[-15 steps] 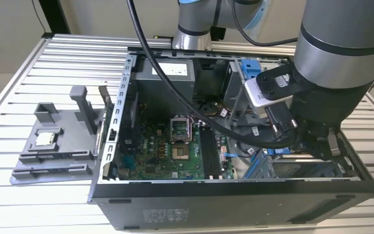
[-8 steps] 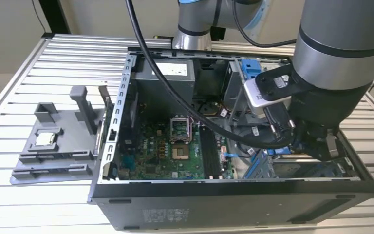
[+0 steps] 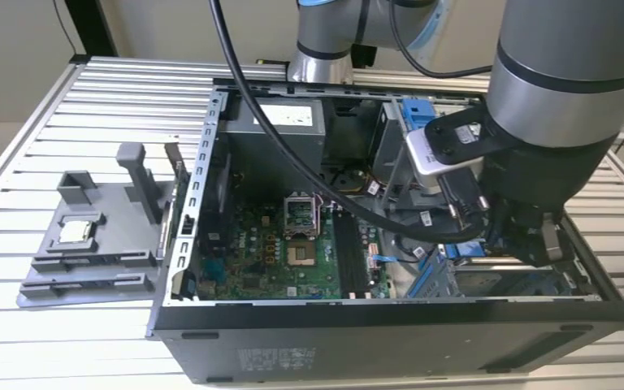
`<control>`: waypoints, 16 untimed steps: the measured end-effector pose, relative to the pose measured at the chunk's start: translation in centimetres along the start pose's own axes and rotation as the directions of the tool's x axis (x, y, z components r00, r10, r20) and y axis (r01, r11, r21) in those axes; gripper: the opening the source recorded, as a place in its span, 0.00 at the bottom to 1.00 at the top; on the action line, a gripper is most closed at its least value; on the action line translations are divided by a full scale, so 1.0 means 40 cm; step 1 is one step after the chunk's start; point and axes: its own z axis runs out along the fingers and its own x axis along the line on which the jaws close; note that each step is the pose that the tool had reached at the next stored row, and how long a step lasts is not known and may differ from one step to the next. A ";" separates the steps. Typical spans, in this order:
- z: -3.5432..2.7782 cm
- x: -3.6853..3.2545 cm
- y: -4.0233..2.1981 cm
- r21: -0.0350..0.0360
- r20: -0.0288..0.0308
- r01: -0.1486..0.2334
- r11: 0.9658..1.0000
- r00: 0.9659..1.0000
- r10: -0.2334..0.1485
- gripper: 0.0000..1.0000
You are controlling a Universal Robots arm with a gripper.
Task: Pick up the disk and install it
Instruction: 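Insert the second disk wire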
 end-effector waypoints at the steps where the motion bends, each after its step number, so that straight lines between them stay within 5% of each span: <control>1: 0.001 -0.001 0.000 0.000 -0.001 -0.002 1.000 1.000 0.002 0.00; 16: 0.008 -0.006 0.000 0.000 -0.004 -0.013 1.000 1.000 0.013 0.00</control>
